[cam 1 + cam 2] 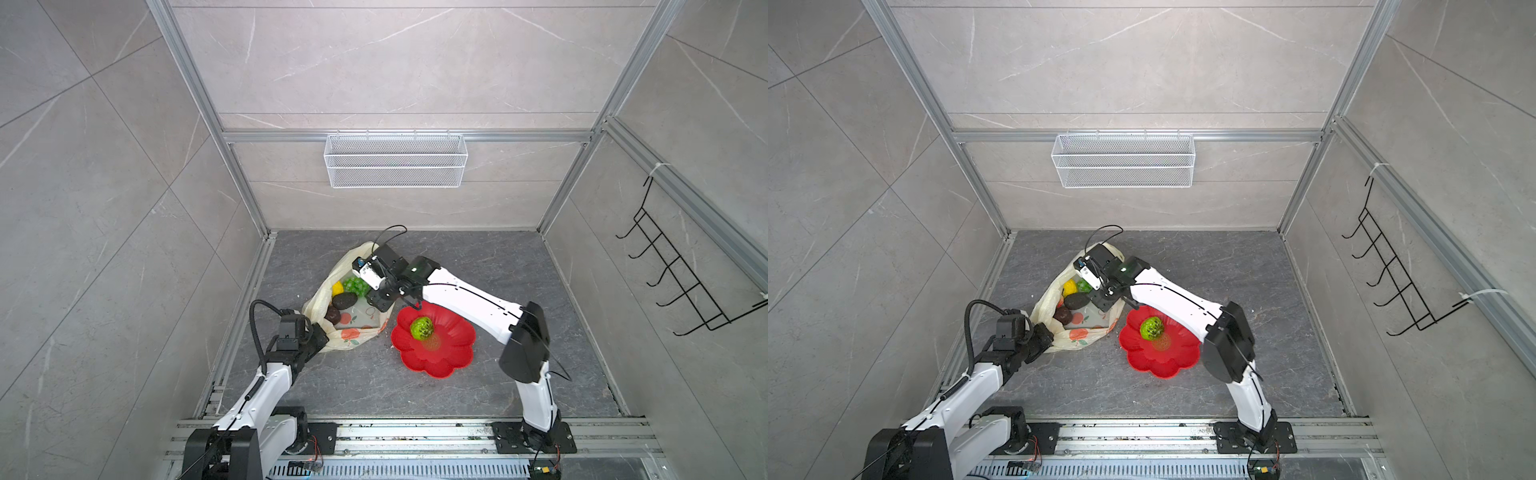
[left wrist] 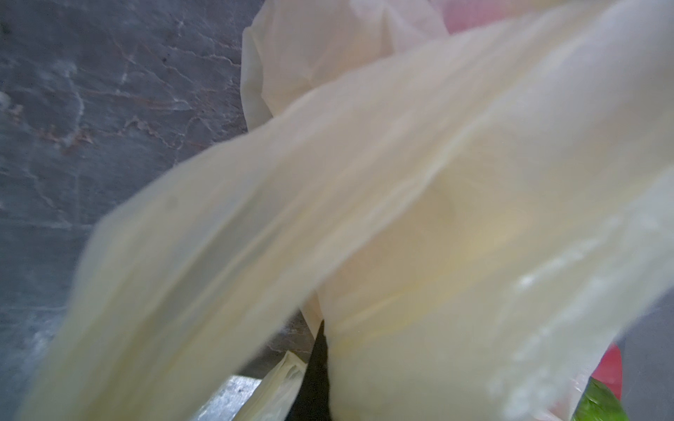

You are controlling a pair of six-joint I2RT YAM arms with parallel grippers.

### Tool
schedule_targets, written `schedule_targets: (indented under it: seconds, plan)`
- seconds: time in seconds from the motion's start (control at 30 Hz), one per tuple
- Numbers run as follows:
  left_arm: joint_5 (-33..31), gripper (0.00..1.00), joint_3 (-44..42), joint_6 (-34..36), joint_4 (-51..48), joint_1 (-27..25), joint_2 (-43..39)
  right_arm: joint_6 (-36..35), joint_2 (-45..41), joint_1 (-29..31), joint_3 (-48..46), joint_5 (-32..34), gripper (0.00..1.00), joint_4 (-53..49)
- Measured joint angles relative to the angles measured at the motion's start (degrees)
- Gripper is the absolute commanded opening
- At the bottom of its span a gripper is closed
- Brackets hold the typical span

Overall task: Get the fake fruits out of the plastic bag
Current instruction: 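Carry the mango over the red plate and lower it beside the custard apple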

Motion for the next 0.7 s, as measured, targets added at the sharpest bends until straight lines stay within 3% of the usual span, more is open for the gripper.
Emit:
schedule_targets:
  seconds: [0.17,0.4,0.7]
  plan:
    - [0.0,0.0,0.0,0.1,0.1,0.0,0.0,1.9,-12.6,-1.9,-13.3,-0.2,0.48,1.9]
    - [0.0,0.0,0.0,0.2,0.3,0.0,0.0,6.7,-26.8,-10.8,-30.6,0.2,0.49,4.3]
    - [0.0,0.0,0.0,0.2,0.4,0.0,0.0,12.3,-25.9,-13.5,-40.2,1.5,0.48,7.3]
